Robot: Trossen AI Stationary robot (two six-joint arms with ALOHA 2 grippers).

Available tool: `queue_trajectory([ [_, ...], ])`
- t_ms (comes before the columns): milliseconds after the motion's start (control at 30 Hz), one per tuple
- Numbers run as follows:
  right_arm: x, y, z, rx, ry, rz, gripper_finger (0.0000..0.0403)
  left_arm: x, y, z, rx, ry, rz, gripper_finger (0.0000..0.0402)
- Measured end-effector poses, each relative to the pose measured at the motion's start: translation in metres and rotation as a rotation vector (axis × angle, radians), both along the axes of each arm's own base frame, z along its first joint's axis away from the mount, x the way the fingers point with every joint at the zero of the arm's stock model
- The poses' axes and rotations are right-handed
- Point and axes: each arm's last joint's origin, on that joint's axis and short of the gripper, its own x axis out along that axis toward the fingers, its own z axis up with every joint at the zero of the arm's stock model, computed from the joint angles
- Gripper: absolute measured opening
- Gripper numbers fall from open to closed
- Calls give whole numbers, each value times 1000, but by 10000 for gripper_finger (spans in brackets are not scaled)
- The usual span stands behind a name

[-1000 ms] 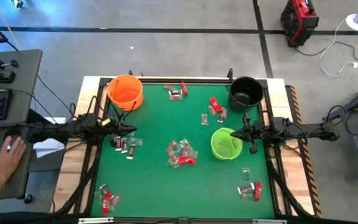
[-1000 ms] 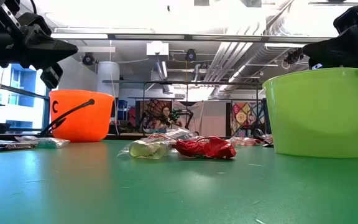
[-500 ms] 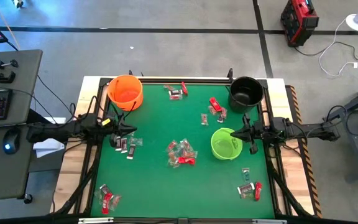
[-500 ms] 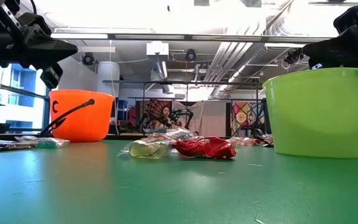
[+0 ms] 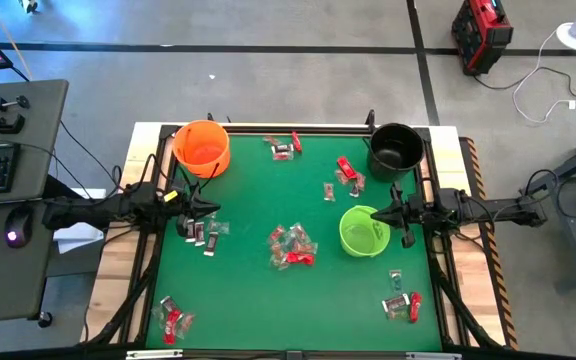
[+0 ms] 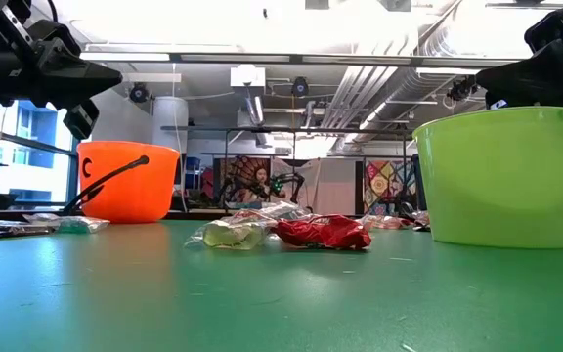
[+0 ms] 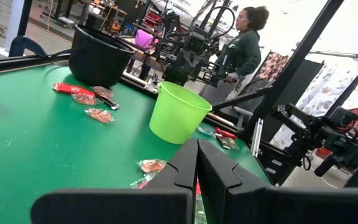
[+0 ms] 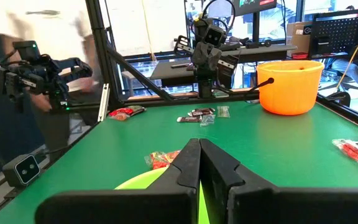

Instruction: Sort candy by brand, put in halloween buckets

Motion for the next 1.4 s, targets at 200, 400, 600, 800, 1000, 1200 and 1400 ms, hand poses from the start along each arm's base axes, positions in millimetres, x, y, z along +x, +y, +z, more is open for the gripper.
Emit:
queue_trajectory([
  [200,0,0,0,0,0,0,0,0,0,0,0,0,0,1],
  [400,0,0,0,0,0,0,0,0,0,0,0,0,0,1],
  [600,0,0,0,0,0,0,0,0,0,0,0,0,0,1],
  [800,0,0,0,0,0,0,0,0,0,0,0,0,0,1],
  [1000,0,0,0,0,0,0,0,0,0,4,-1,-39,3,1],
  [1200,0,0,0,0,0,0,0,-1,1,16,-235,-173,5,1],
  [1400,0,0,0,0,0,0,0,7,6,51,-242,-270,156,1],
])
